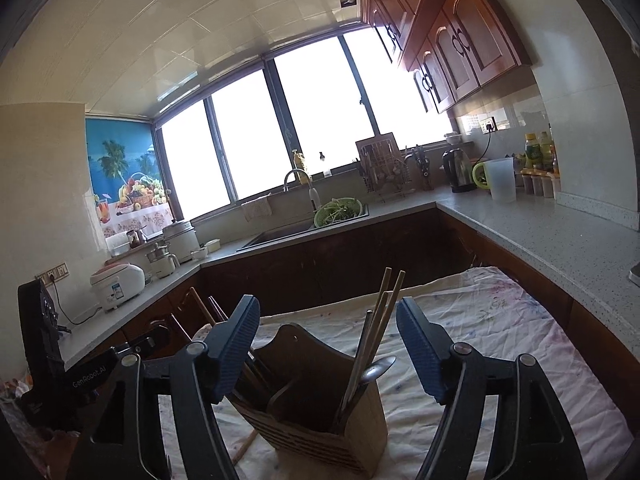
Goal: Organize utensils
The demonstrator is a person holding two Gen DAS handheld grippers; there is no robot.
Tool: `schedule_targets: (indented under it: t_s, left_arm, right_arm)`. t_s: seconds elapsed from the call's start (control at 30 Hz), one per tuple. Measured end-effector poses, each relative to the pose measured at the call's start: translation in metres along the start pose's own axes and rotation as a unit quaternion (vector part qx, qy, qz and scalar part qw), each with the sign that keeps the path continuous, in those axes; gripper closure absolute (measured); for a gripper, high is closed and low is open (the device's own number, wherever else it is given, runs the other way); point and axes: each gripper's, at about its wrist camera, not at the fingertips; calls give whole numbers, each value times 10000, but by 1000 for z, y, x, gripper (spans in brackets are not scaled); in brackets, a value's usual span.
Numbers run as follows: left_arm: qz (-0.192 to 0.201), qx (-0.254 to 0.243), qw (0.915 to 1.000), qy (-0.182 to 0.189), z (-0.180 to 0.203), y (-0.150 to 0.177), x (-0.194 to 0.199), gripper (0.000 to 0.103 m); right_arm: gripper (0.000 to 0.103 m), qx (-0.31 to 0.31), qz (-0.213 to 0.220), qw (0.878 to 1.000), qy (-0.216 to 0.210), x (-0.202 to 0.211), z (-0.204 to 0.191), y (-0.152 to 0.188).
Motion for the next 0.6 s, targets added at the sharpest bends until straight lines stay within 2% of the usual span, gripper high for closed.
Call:
schedule_targets:
  t_s: [0.07,0.23,0.43,0.6]
  left_arm:
    - [-34,3,10000,-27,-1,4,6,24]
    - [-138,-10,9998,-118,-1,17,22,15]
    - [-290,-104,9992,-273,3,41,46,9]
    - [-460,-78,9976,-508,-2,69,67,8]
  right_arm:
    - [27,-43,12,10000,16,6,3,0]
    - [13,-107,-43,9999,89,19,11,10]
    - [13,-215,-342,9991,133,34,19,38]
    - [13,-228,-632,9975,206,51,22,66]
Point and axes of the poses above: each gripper's, at about its wrist camera, not at the fingertips, and x roughly against the way its jaws point, z to its right, y to its underside, and after that the axes turned 8 degrees about y, right-handed
